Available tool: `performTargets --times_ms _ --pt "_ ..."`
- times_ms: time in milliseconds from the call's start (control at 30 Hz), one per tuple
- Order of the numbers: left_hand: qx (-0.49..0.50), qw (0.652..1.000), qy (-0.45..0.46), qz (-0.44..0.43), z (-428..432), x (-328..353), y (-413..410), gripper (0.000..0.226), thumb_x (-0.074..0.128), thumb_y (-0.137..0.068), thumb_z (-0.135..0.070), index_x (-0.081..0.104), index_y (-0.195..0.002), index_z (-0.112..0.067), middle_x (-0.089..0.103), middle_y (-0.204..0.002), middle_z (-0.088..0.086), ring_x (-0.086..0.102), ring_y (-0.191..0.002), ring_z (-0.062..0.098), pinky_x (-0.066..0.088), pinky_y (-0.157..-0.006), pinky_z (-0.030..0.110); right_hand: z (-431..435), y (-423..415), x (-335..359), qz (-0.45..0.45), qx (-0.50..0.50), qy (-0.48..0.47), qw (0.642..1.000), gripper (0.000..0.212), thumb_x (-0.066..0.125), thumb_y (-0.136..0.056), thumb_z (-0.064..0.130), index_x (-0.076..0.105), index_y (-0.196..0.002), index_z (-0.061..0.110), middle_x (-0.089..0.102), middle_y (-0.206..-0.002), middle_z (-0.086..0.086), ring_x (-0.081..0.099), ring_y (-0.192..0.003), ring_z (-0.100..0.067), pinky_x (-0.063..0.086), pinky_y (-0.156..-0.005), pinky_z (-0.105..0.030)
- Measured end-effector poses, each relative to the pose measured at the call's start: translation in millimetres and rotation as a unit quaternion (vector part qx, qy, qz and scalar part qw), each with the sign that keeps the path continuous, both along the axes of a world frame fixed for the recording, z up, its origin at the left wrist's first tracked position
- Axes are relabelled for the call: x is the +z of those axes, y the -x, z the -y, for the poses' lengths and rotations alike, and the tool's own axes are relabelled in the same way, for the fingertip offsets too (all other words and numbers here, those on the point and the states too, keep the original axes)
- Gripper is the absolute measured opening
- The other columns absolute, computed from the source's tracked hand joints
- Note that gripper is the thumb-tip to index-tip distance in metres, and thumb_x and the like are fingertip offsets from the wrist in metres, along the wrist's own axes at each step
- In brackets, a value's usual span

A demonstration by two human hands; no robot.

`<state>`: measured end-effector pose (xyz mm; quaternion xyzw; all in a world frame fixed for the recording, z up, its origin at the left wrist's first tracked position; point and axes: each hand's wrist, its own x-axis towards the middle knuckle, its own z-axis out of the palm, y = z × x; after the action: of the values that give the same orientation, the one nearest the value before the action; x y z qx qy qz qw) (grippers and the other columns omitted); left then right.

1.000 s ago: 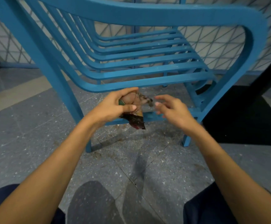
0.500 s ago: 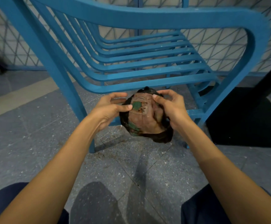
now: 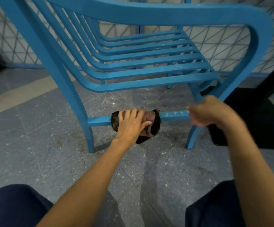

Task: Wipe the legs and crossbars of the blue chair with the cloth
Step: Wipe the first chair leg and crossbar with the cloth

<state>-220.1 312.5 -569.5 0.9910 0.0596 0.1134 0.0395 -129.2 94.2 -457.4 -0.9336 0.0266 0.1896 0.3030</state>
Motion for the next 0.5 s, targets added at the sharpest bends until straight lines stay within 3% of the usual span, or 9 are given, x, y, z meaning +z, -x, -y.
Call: performTargets --times_ms 67,133,233,267,367,500 --pt "-0.013 1.0 0.002 0.017 -5 -6 -2 0.057 0.031 -0.088 -0.058 0.048 -0.13 -0.023 0.057 -0.116 0.002 0.048 -0.109 0.026 0.027 -0.099 0.043 33 -4 5 -0.021 -0.065 0.034 0.997 0.017 0.062 -0.091 0.022 0.06 -0.089 0.005 0.067 -0.09 -0.017 0.067 -0.067 -0.027 0.058 -0.054 -0.032" --pt "-0.017 1.0 0.011 0.022 -10 -6 -5 0.056 0.032 -0.088 -0.056 0.05 -0.129 -0.023 0.057 -0.114 0.002 0.048 -0.108 0.026 0.026 -0.098 0.043 48 -7 0 0.029 -0.108 0.01 0.994 0.025 0.061 -0.093 0.026 0.053 -0.083 0.004 0.064 -0.09 -0.018 0.065 -0.069 -0.029 0.056 -0.059 -0.037" --pt "-0.029 0.999 0.024 0.016 -29 -4 -6 0.054 0.032 -0.09 -0.055 0.049 -0.131 -0.023 0.055 -0.116 0.002 0.046 -0.11 0.025 0.023 -0.097 0.042 38 -12 -15 0.173 -0.081 -0.103 0.976 0.041 0.067 -0.088 0.032 0.056 -0.117 0.005 0.065 -0.112 -0.013 0.067 -0.095 -0.03 0.057 -0.081 -0.043" --pt "-0.031 0.999 0.031 0.007 -38 -3 -6 0.053 0.033 -0.092 -0.054 0.048 -0.132 -0.024 0.054 -0.118 0.002 0.045 -0.112 0.025 0.022 -0.098 0.042 33 -10 -17 0.199 -0.066 -0.132 0.969 0.043 0.067 -0.087 0.032 0.057 -0.121 0.007 0.066 -0.113 -0.01 0.066 -0.099 -0.027 0.055 -0.084 -0.038" --pt "-0.027 0.999 0.045 -0.014 -65 1 -9 0.048 0.034 -0.096 -0.053 0.044 -0.135 -0.028 0.052 -0.124 0.002 0.042 -0.116 0.026 0.021 -0.1 0.043 21 -6 -22 0.243 -0.009 -0.14 0.96 0.033 0.063 -0.091 0.027 0.062 -0.117 0.006 0.065 -0.098 -0.003 0.06 -0.09 -0.015 0.038 -0.067 -0.012" --pt "0.024 0.999 0.025 -0.011 -59 0 -13 0.049 0.024 -0.097 -0.056 0.045 -0.131 -0.028 0.052 -0.126 0.003 0.04 -0.118 0.029 0.018 -0.104 0.046 14 -4 -25 0.254 0.026 -0.161 0.953 0.031 0.063 -0.091 0.026 0.064 -0.115 0.007 0.069 -0.105 -0.005 0.063 -0.096 -0.014 0.042 -0.071 -0.012"
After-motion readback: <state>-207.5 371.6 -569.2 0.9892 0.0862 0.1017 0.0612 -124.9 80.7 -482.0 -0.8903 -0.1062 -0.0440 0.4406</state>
